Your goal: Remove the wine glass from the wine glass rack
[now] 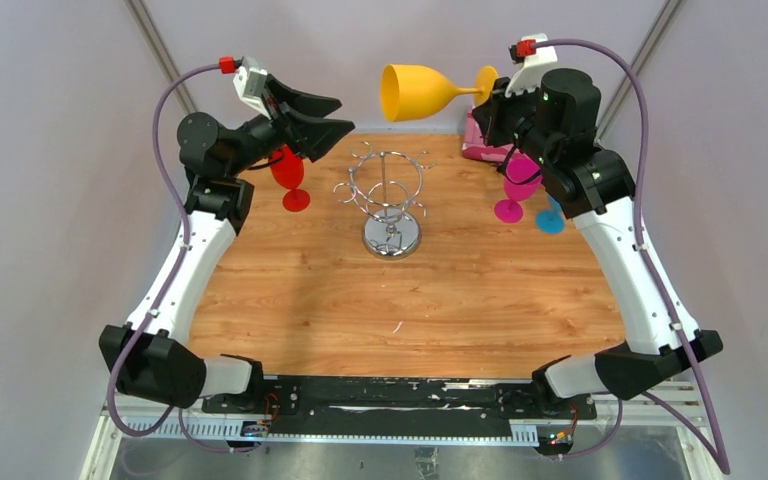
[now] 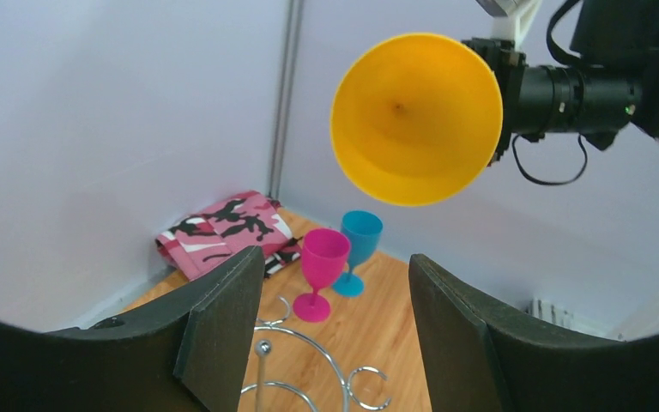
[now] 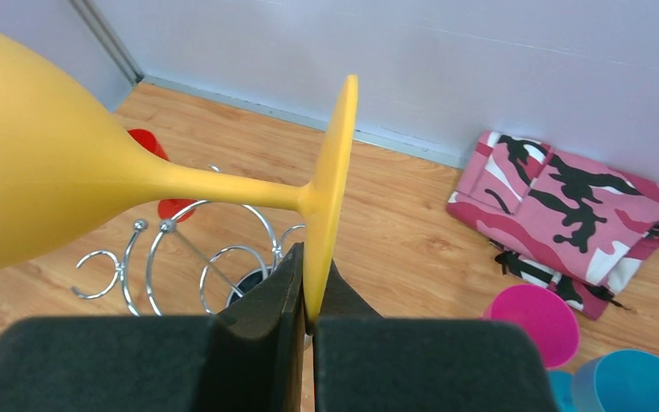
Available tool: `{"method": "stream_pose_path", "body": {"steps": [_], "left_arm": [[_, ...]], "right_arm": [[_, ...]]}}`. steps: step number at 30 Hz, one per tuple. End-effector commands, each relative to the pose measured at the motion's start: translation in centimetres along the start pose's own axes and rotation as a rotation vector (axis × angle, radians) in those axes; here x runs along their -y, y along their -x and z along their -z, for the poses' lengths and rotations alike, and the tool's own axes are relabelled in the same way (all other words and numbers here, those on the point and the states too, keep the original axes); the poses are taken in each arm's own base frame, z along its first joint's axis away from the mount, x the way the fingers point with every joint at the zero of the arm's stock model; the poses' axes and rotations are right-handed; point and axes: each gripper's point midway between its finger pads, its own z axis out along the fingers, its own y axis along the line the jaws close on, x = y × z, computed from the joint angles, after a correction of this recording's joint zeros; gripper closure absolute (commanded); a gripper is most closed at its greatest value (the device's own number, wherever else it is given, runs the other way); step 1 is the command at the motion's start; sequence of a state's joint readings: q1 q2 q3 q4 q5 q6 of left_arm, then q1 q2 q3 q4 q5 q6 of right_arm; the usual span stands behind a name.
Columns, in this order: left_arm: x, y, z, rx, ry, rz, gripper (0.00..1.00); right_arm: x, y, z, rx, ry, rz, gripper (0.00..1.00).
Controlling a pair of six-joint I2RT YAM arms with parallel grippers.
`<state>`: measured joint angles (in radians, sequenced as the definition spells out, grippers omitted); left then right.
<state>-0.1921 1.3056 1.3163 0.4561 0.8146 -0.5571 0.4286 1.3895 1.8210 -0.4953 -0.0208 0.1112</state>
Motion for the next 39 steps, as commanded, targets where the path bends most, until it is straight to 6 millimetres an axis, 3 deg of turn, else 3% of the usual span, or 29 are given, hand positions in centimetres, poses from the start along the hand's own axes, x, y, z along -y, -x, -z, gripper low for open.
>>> {"method": "stream_pose_path", "body": {"steps": [1,8,17,28,39], "left_arm": [[2.9,0.0,0.8,-0.031,-0.138,-0.066,0.32],[5.0,0.5,1.6,-0.027,-0.184,-0.092,0.32],[6.9,-0.2,2.0,-0.027,-0.211,-0.084,0.30],[6.4,-1.2,1.4,-0.040,-0.209,-0.053,0.30],[7.6,-2.7,-0.9,-0.048,-0.256,-0.002,0.29]], "right_arm": [[-2.3,-0.2,0.4,0.002,0.091,-0.008,1.00],[-3.6,-1.4,-0.7,-0.028,0.116,0.004,1.00],[-5.5,-1.8,-2.6,-0.041,0.148,0.019,1.00],[-8.3,-0.9,-2.6,-0.022,0.209,0.040,1.00],[-11.6,-1.6,-3.8,-0.043,0.287,0.038,1.00]]}}
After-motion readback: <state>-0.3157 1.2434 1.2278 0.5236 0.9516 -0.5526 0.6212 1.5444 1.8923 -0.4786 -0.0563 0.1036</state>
